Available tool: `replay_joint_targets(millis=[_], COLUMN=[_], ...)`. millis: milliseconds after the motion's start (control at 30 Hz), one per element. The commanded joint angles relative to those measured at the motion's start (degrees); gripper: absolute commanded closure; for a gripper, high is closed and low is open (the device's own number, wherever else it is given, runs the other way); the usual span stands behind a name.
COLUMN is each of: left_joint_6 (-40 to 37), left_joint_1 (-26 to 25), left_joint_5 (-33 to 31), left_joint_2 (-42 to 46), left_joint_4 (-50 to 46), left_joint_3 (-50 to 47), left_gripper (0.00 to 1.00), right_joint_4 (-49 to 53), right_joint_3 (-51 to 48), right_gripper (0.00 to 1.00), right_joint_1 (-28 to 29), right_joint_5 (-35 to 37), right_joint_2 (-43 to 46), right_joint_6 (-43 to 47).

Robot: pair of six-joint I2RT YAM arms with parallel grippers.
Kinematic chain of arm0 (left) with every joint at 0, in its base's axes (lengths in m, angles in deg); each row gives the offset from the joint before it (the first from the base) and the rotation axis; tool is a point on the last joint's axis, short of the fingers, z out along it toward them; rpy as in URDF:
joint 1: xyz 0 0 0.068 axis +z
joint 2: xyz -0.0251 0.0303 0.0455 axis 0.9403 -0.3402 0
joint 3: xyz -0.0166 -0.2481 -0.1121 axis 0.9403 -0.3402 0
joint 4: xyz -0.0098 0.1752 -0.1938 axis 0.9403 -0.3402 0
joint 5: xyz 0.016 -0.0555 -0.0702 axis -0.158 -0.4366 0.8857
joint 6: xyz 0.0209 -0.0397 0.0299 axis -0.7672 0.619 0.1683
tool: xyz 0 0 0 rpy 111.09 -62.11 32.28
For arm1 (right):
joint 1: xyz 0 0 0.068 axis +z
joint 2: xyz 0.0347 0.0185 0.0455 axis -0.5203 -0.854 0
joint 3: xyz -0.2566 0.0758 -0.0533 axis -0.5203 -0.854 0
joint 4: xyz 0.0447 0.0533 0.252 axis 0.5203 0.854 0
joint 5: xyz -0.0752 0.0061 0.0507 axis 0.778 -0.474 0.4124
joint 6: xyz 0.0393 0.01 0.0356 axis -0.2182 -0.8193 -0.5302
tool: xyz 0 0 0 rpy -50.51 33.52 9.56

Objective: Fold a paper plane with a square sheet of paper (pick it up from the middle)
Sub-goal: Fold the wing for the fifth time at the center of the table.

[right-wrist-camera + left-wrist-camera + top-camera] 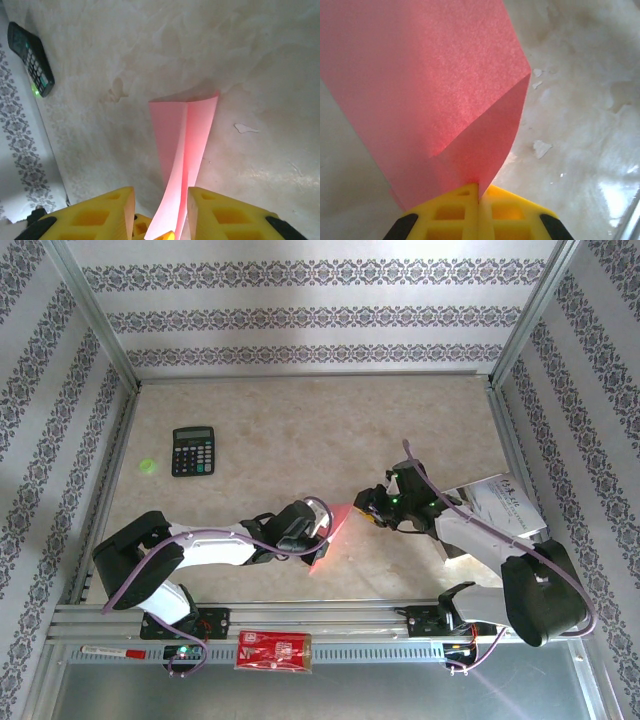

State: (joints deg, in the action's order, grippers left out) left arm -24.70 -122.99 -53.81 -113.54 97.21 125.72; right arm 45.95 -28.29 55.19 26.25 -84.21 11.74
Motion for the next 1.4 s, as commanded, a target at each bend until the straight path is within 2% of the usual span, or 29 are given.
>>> replay_joint_targets(millis=[0,700,1133,1367], left_joint_6=[4.89,19.42,25.83,30.81], left_joint_1=[1.43,7.57,9.55,11.02], left_joint_5=[5.44,15.24,17.22,18.75], left_joint_2=[-0.6,-3.88,-6.07,-10.72], left_joint_4=[6.08,28.51,38.02,47.78], left_joint_3=[-1.83,-11.93,-16.01,-18.84], left_gripper=[1.0,1.0,1.0,1.0], right_joint_4=[2.9,0.44,1.65,1.73], right_joint_3=[1.91,2.64,6.5,9.25], right_gripper=[0.67,0.68,0.67,0.68], right_joint_1=[-0.24,1.38,5.04,6.97], right_joint_5=[-1.49,-2.68,-1.03,-1.02], right_joint_2=[-1.29,-3.54,-5.08,-8.13], right_joint_6=[6.49,11.72,16.94,18.48])
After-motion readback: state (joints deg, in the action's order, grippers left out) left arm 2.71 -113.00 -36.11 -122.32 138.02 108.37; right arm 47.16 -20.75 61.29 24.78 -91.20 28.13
